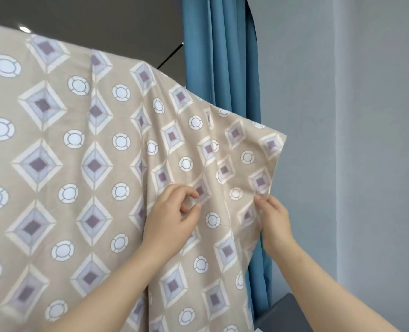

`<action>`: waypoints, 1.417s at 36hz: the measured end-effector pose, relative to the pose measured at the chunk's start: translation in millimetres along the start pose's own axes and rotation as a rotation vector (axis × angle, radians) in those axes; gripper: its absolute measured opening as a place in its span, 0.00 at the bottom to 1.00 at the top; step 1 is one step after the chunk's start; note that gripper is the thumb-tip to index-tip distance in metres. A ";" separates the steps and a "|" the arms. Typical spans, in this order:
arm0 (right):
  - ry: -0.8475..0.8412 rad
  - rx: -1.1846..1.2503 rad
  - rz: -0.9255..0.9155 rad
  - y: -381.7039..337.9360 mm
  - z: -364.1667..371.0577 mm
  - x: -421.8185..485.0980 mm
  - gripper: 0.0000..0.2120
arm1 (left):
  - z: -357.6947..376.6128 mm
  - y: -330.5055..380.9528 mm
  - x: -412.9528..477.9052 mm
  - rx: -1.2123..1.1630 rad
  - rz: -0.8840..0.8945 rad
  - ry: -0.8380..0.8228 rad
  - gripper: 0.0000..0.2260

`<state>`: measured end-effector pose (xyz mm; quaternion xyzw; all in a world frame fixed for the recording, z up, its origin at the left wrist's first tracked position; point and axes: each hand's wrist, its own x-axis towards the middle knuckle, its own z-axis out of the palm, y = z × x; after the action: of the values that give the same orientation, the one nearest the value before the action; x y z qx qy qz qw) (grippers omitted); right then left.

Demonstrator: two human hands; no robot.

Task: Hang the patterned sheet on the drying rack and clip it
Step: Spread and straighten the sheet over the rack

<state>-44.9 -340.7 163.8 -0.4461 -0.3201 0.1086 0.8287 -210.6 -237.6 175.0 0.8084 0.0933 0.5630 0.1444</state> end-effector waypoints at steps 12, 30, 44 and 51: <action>-0.344 -0.254 0.248 37.4 -32.1 -69.1 0.16 | 9.6 -7.4 -59.3 -0.055 -0.125 -0.086 0.09; -0.209 -0.241 0.419 41.1 -61.9 -118.5 0.08 | 6.8 -9.6 -113.9 0.067 -0.076 -0.024 0.11; -0.386 -0.451 0.508 73.2 -80.0 -155.2 0.06 | 16.0 -11.1 -171.4 -0.005 -0.417 -0.005 0.21; 0.148 -0.003 0.105 53.2 -91.1 -160.6 0.19 | 22.2 -18.8 -196.3 -0.067 -0.460 -0.068 0.16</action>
<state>-106.0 -445.8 15.0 -0.4702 -0.2344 0.1183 0.8426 -258.0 -284.4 -12.0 0.7792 0.2513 0.4903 0.2987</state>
